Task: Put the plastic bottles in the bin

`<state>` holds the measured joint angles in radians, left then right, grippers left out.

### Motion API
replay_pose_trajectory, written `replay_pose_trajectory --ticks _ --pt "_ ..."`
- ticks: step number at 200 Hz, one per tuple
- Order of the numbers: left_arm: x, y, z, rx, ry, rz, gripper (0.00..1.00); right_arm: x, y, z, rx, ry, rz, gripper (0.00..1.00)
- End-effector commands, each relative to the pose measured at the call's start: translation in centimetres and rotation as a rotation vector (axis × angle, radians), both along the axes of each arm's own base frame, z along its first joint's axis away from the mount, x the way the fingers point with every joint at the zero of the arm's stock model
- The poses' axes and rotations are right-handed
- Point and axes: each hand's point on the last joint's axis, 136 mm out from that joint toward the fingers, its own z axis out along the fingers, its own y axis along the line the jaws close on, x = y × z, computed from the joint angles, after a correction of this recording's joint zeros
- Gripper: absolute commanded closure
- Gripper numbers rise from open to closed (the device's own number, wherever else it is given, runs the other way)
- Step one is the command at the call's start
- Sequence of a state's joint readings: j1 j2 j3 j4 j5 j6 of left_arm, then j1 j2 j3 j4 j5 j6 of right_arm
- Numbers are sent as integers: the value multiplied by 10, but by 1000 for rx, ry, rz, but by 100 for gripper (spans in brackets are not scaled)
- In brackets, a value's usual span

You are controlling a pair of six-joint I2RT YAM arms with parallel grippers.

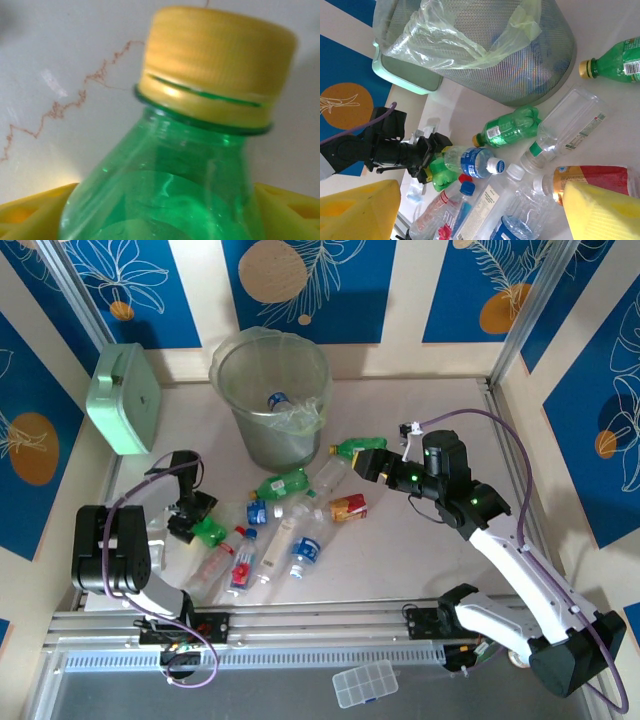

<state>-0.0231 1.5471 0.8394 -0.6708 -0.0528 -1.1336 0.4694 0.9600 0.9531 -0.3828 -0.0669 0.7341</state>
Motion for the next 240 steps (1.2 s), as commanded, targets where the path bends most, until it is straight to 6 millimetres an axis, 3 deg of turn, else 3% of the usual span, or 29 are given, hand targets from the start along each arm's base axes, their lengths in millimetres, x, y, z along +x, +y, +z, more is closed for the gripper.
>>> replay_pose_trajectory --ticks 1,31,99,119,138,164,183,205,240 --pt "-2 2 2 22 9 -4 27 -1 0 -1 6 0 1 15" --pt "4 7 19 54 -25 -14 31 -3 0 1 9 -7 4 15" --pt "20 14 80 104 -214 -53 40 -2 -3 6 -8 -20 -8 15" --pt "34 3 105 79 -327 -128 42 -2 -1 13 14 -38 -5 15" --pt "48 -8 143 119 -452 -239 42 -1 -3 18 8 -88 -40 15" --pt "65 -48 195 110 -697 -471 43 -6 5 26 -22 -169 22 15" --pt "68 -100 232 -5 -941 -699 45 -9 16 29 -52 -171 82 15" --pt "53 -163 277 -243 -1253 -961 46 -9 24 31 -43 -162 109 15" --pt "23 -213 319 -475 -1482 -1185 52 -13 35 56 32 -211 166 15"
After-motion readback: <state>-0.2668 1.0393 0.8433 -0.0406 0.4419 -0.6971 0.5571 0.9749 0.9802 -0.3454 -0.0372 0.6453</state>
